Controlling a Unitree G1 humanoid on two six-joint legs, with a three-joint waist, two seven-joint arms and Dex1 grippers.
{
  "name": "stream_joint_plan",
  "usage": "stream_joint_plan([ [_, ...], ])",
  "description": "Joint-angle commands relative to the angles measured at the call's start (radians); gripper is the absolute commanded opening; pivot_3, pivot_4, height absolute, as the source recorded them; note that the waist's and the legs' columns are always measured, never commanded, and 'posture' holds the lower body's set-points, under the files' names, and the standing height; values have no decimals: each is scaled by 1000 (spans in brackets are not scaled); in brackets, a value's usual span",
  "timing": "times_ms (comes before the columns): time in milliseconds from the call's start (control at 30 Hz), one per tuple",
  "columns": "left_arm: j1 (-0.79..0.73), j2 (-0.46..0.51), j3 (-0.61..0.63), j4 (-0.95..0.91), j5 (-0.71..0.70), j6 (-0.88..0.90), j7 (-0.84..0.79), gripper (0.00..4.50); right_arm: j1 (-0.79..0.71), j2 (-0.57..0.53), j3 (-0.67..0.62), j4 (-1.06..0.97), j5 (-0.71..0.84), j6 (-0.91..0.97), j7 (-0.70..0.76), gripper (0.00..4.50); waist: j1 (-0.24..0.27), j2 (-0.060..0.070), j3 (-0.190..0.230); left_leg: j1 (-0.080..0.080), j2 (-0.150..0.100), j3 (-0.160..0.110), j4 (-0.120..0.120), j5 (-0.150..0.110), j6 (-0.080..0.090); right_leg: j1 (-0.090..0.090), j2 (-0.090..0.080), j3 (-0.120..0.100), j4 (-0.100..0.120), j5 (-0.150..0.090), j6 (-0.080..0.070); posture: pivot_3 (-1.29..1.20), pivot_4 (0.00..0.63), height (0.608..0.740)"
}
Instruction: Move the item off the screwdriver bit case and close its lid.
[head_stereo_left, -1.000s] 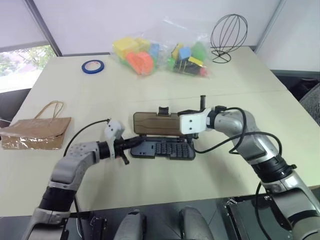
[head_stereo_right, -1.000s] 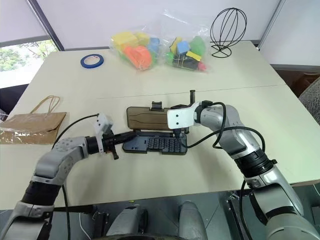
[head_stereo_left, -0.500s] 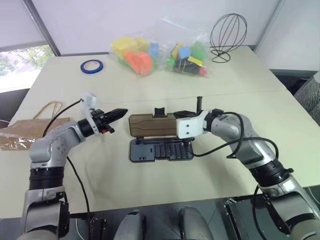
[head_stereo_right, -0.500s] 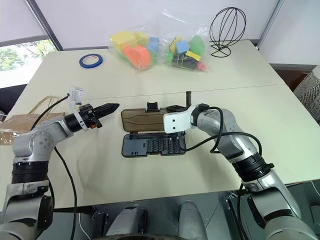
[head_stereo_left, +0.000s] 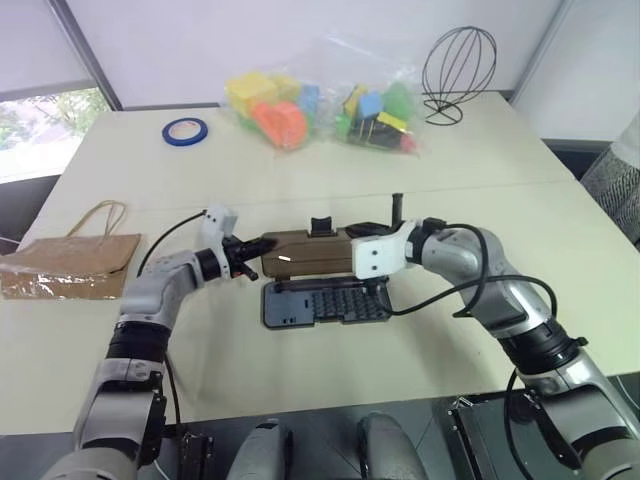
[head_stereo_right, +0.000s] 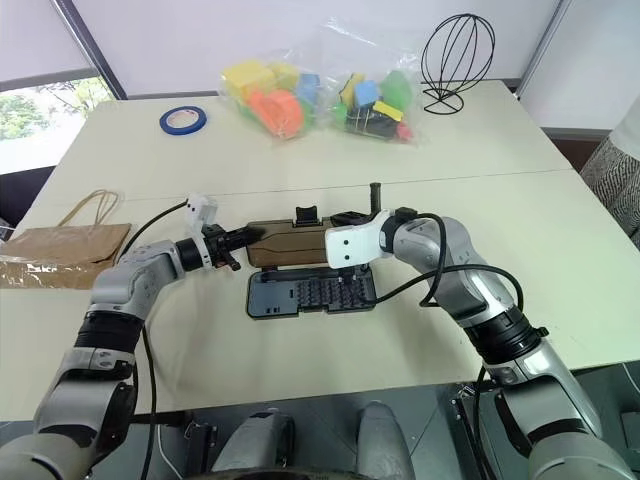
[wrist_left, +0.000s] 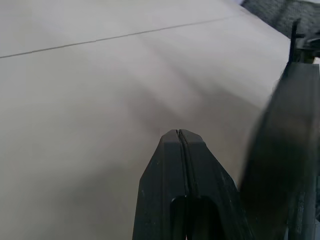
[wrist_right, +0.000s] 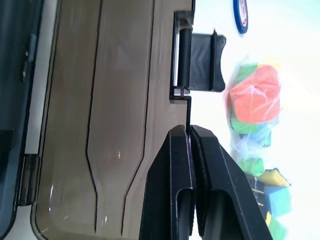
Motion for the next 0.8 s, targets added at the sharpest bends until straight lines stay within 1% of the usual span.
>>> stream_joint_plan([
  [33, -16, 3, 11, -10, 6, -27, -17, 0, -2, -11, -32, -54, 23, 25, 23, 889, 0, 0, 0, 0, 0, 0, 0, 0, 0, 0, 0, 0, 0, 0, 0, 0, 150, 740],
  [67, -13, 2, 11, -10, 9, -30, -19, 0, -2, -13, -40, -61, 38, 44, 41, 1348, 0, 0, 0, 0, 0, 0, 0, 0, 0, 0, 0, 0, 0, 0, 0, 0, 150, 740],
  [133, -7, 2, 12, -12, 13, -33, -22, 0, -5, -17, -52, -76, 53, 84, 68, 2447, 0, 0, 0, 0, 0, 0, 0, 0, 0, 0, 0, 0, 0, 0, 0, 0, 150, 740],
  [167, -6, 3, 12, -11, 15, -35, -23, 0, -12, -26, -59, -85, 59, 106, 86, 2912, 0, 0, 0, 0, 0, 0, 0, 0, 0, 0, 0, 0, 0, 0, 0, 0, 150, 740],
  [233, -7, 4, 12, -10, 17, -38, -23, 0, -32, -37, -89, -117, 99, 204, 149, 4061, 1, 0, 0, 0, 0, 0, 0, 0, 0, 0, 0, 0, 0, 0, 0, 0, 150, 740],
  [267, -7, 4, 13, -10, 18, -39, -23, 0, -43, -46, -104, -137, 129, 260, 189, 4478, 1, 0, 1, 0, 0, 0, 0, 0, 0, 0, 0, 0, 0, 0, 0, 0, 150, 740],
  [400, -9, 8, 13, -18, 21, -40, -27, 0, -102, -126, -194, -214, 276, 486, 365, 4478, 1, 0, 2, -1, 0, 0, 1, 0, 0, 0, 0, 0, 0, 0, 0, 0, 150, 740],
  [500, 4, 25, 8, -78, 2, -6, -56, 0, -146, -200, -289, -239, 390, 645, 432, 4478, 5, -1, 2, -1, 0, -1, 0, -1, 1, 0, 0, -1, -1, 0, 0, 0, 150, 740],
  [533, 14, 35, 5, -113, -12, 16, -73, 0, -148, -210, -314, -244, 417, 689, 431, 4478, 8, -1, 2, -1, 0, -1, 0, -1, 2, 0, 0, -1, -1, 0, 0, 0, 150, 740],
  [600, 52, 89, -13, -212, -44, 77, -144, 0, -130, -230, -340, -248, 446, 733, 414, 4478, 7, -1, 2, -1, 1, -1, 0, -2, 4, 0, 0, 0, -1, 0, 0, 0, 150, 740],
  [800, 119, 213, -20, -373, -106, 195, -254, 0, -88, -251, -348, -271, 499, 800, 353, 4478, 15, 1, 4, -1, 1, 0, 0, -3, 6, -1, 0, 0, -1, 0, 0, 0, 150, 740],
])
